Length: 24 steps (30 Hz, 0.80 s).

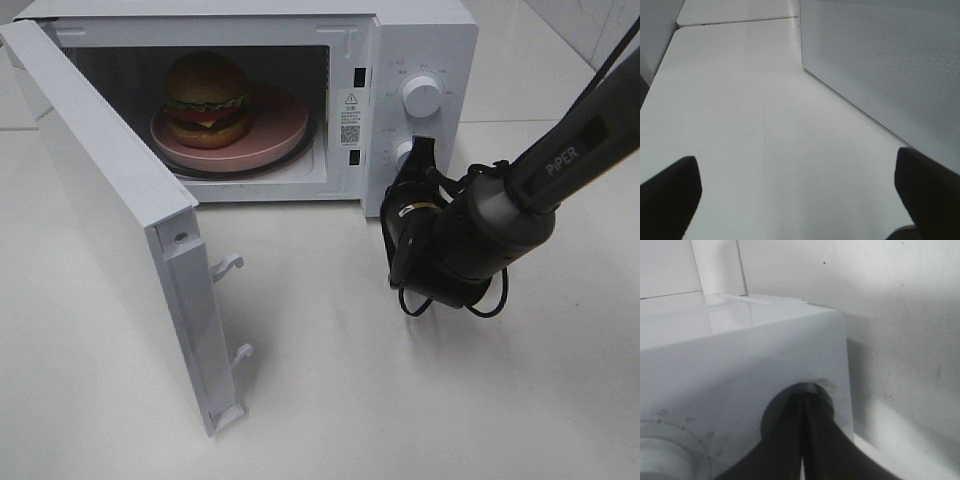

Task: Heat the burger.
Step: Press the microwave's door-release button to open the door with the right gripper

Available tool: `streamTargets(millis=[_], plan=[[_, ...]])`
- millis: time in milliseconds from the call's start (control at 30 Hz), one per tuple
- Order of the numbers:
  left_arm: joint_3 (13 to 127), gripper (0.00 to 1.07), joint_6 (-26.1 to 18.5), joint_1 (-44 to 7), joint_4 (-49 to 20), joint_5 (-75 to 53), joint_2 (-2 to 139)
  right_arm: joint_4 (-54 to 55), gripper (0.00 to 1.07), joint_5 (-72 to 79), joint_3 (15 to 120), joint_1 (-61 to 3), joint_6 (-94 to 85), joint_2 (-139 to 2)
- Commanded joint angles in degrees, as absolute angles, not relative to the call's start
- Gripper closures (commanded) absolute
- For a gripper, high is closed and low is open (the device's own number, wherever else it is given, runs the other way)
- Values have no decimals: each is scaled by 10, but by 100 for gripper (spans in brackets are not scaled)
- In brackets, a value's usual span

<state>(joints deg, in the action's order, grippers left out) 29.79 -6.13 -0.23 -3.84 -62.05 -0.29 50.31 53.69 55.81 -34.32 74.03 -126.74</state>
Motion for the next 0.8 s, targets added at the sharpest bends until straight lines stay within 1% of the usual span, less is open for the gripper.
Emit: streamTargets(millis=[33, 233, 367, 667, 800], plan=[[296, 9, -60, 0, -41, -612, -14, 399, 107, 610, 608, -329, 739, -1266], [296, 9, -60, 0, -41, -612, -14, 412, 107, 596, 578, -329, 719, -1241], [296, 9, -60, 0, -41, -612, -14, 411, 107, 553, 550, -329, 713, -1226], [296, 9, -60, 0, -41, -612, -14, 414, 107, 527, 524, -329, 694, -1211], [296, 9, -60, 0, -41, -612, -14, 441, 107, 489, 508, -329, 649, -1198]])
